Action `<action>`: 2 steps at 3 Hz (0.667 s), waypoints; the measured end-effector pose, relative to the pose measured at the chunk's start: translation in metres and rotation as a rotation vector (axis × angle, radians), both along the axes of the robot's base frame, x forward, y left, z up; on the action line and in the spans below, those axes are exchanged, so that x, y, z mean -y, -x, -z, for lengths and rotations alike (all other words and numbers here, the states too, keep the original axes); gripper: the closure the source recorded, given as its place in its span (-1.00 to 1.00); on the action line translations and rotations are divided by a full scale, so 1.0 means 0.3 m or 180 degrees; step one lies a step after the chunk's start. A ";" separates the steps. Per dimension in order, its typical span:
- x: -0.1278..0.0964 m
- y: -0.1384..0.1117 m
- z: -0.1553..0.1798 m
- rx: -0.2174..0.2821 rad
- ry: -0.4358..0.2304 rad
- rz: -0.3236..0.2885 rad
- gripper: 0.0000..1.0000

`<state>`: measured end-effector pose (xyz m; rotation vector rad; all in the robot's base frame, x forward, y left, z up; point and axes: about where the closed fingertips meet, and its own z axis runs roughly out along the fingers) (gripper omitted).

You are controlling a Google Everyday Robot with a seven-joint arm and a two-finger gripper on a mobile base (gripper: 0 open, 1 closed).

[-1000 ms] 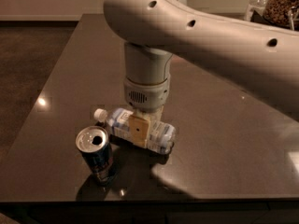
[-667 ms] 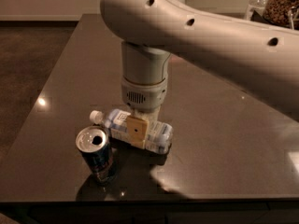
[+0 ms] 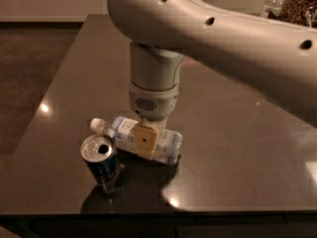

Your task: Move blue plastic bottle near redbull can

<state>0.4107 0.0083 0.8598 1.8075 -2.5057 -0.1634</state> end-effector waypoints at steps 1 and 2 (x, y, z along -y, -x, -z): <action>0.001 0.012 0.000 -0.0019 -0.0001 -0.0056 -0.68; -0.006 0.007 0.000 0.0011 -0.0028 -0.0059 -1.00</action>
Offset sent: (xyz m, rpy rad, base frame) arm -0.0037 -0.0004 -0.0001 0.0002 0.0064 0.0186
